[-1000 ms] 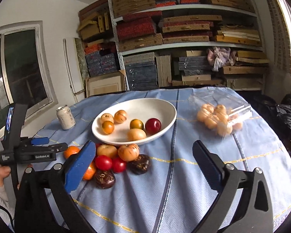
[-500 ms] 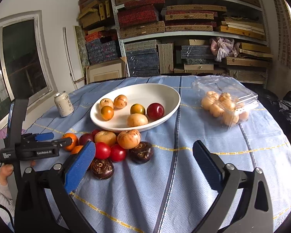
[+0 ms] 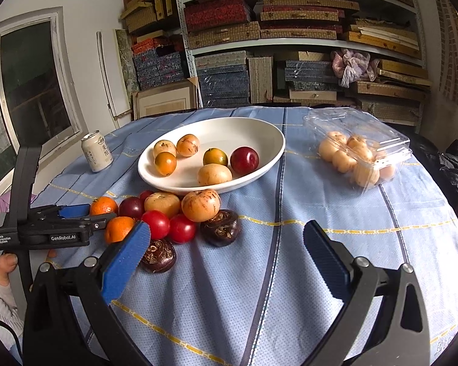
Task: Organize fruits
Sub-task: 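Move both open tools back from the dish toward the remaining fruit, then close the left tool around the mandarin on the cloth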
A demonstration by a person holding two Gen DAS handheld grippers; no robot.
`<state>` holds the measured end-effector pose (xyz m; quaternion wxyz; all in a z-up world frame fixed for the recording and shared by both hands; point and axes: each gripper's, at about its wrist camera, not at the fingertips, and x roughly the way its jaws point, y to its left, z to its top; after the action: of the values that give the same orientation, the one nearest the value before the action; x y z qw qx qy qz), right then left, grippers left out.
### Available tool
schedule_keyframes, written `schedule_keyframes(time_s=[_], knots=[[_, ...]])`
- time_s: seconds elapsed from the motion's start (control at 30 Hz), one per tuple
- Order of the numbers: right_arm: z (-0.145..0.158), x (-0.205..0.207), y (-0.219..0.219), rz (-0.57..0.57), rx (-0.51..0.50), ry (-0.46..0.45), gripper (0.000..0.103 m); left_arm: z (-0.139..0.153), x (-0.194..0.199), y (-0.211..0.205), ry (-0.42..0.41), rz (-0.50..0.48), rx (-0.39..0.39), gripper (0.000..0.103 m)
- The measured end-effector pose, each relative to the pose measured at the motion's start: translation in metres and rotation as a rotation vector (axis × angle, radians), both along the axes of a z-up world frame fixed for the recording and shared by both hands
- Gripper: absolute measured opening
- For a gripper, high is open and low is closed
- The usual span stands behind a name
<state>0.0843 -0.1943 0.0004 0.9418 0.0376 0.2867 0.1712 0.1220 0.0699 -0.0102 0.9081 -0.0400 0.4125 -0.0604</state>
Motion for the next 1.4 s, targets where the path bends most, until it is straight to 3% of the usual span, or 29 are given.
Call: schedule_keyframes(time_s=[0.13,0.33,0.53,0.67,0.8,1.0,1.07,1.4], knots=[[0.000,0.000,0.000,0.001,0.000,0.001,0.098,-0.001,0.001,0.007,0.012,0.021,-0.017,0.085],[-0.004,0.002,0.002,0.003,-0.010,0.006,0.098,0.023,-0.014,0.014,-0.107,0.023,-0.043,0.084],[-0.005,0.003,0.002,0.003,-0.015,0.011,0.098,0.008,-0.010,-0.005,-0.047,-0.053,0.004,0.083],[-0.005,0.003,0.002,0.003,-0.017,0.011,0.098,0.003,-0.004,-0.004,-0.036,-0.039,0.005,0.083],[-0.005,0.003,0.002,0.002,-0.017,0.009,0.098,0.000,0.000,-0.005,-0.032,0.000,0.067,0.082],[-0.008,0.003,0.001,0.002,-0.025,0.016,0.098,-0.005,0.006,0.004,-0.002,0.057,0.105,0.063],[-0.009,0.003,0.001,0.002,-0.029,0.018,0.098,-0.006,0.006,0.006,0.003,0.068,0.122,0.050],[-0.010,0.005,0.001,-0.006,-0.053,0.032,0.099,-0.005,0.001,0.006,0.002,0.058,0.117,0.048]])
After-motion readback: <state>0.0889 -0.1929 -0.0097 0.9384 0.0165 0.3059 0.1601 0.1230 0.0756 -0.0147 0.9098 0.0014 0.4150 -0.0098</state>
